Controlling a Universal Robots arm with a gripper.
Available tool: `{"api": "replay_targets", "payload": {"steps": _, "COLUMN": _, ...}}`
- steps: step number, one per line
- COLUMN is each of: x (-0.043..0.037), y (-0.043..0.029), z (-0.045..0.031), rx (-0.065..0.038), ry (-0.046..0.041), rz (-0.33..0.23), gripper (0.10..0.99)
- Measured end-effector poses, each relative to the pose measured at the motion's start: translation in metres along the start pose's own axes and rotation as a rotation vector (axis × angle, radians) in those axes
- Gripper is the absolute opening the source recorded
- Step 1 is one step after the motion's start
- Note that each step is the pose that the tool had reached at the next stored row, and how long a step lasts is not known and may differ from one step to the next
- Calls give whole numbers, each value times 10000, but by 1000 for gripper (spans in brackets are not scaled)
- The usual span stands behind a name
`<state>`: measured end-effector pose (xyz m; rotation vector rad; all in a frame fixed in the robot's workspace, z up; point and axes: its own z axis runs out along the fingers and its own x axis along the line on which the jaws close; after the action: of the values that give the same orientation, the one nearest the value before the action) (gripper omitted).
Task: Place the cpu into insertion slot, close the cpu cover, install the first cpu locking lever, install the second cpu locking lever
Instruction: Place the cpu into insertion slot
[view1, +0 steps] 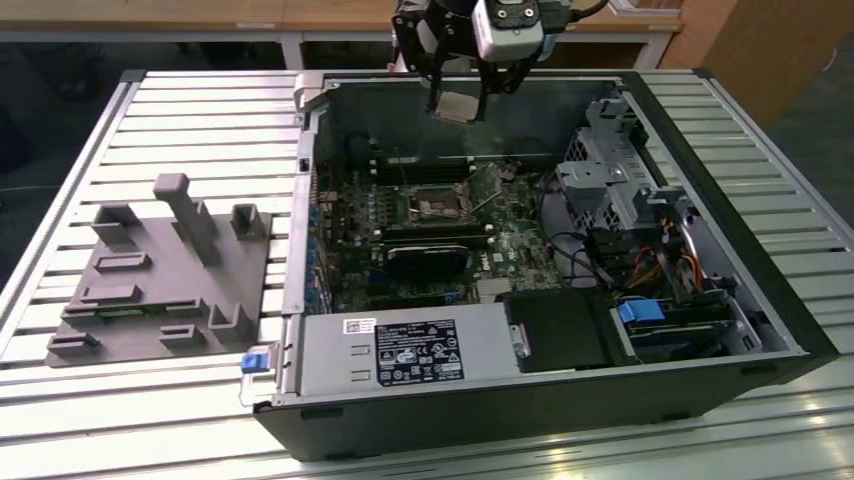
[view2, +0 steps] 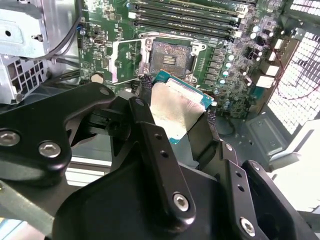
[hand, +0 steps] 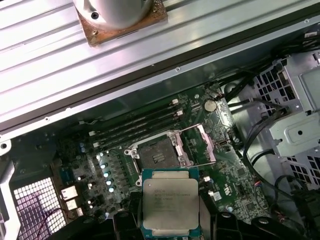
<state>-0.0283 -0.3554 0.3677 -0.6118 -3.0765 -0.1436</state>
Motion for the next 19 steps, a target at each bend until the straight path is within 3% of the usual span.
{"api": "replay_targets", "payload": {"steps": 19, "x": 0, "y": 0, "z": 2, "rx": -19, "ry": -88, "rz": 981, "gripper": 541}}
